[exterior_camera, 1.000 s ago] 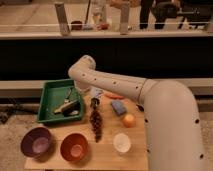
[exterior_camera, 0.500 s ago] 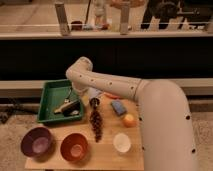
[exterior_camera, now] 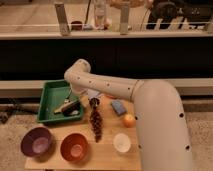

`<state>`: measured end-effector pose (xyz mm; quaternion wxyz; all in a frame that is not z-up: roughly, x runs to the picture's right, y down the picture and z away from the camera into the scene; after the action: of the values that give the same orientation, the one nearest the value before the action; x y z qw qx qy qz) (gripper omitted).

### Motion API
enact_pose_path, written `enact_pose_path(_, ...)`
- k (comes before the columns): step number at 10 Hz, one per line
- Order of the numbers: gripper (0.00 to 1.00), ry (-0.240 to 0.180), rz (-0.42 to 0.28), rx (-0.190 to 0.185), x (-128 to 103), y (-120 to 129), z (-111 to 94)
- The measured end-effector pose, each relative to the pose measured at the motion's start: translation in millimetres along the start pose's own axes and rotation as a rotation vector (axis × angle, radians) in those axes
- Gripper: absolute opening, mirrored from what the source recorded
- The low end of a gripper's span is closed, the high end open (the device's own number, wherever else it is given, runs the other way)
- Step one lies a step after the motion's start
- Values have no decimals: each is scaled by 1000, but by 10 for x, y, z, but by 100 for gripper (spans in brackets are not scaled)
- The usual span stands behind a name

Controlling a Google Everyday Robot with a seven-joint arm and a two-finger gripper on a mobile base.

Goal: Place banana in metal cup

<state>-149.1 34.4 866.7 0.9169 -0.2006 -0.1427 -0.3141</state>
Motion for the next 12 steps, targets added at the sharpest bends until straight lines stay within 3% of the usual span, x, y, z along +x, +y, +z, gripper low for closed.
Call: enact_pose_path(12, 80, 14, -83, -16, 66, -39, 284)
